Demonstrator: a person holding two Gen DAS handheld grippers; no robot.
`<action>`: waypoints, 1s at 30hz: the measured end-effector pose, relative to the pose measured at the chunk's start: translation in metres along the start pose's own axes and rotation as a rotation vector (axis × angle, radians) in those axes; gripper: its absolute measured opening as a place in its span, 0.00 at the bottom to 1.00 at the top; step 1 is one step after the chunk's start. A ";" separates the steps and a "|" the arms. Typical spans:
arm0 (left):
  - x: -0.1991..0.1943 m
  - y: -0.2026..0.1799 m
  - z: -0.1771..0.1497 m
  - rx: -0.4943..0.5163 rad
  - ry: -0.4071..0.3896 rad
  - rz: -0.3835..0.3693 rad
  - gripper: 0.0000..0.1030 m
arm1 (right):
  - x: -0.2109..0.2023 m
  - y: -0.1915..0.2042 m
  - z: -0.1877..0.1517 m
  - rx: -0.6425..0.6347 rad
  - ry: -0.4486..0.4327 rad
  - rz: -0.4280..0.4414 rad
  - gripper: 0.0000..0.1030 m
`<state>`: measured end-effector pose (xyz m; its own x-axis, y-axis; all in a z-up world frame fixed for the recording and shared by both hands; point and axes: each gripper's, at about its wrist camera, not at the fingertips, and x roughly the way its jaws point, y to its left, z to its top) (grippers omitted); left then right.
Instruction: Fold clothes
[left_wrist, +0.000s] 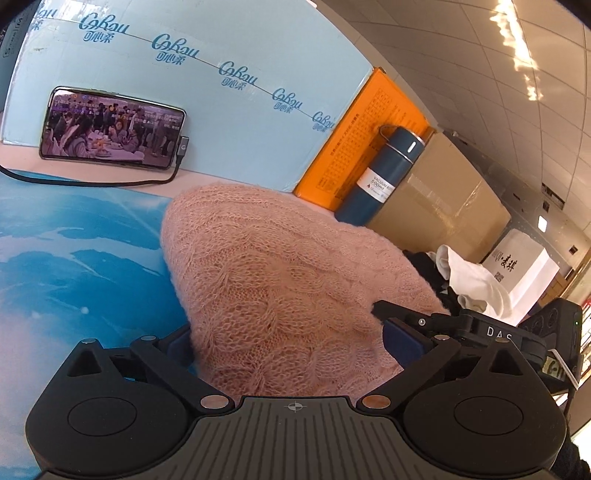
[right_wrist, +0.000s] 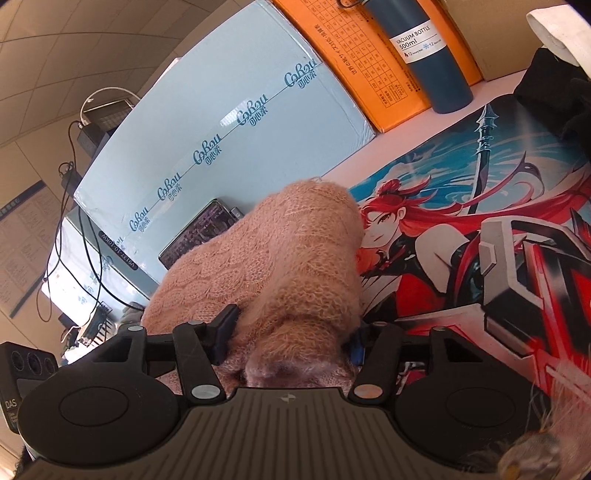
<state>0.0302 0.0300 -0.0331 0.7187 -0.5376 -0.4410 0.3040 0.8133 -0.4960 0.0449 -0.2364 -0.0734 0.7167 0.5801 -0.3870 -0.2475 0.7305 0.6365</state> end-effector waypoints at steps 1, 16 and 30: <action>-0.001 0.000 0.000 0.008 -0.009 0.011 0.98 | 0.001 0.003 0.000 0.002 -0.003 0.003 0.45; -0.096 0.027 0.029 0.131 -0.252 0.093 0.39 | -0.004 0.116 -0.003 -0.086 -0.039 0.273 0.33; -0.243 0.166 0.001 -0.223 -0.872 0.284 0.38 | 0.122 0.286 -0.047 -0.318 0.129 0.569 0.32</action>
<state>-0.0932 0.2963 -0.0074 0.9893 0.1031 0.1031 -0.0158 0.7786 -0.6273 0.0312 0.0602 0.0302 0.3381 0.9309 -0.1385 -0.7590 0.3567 0.5447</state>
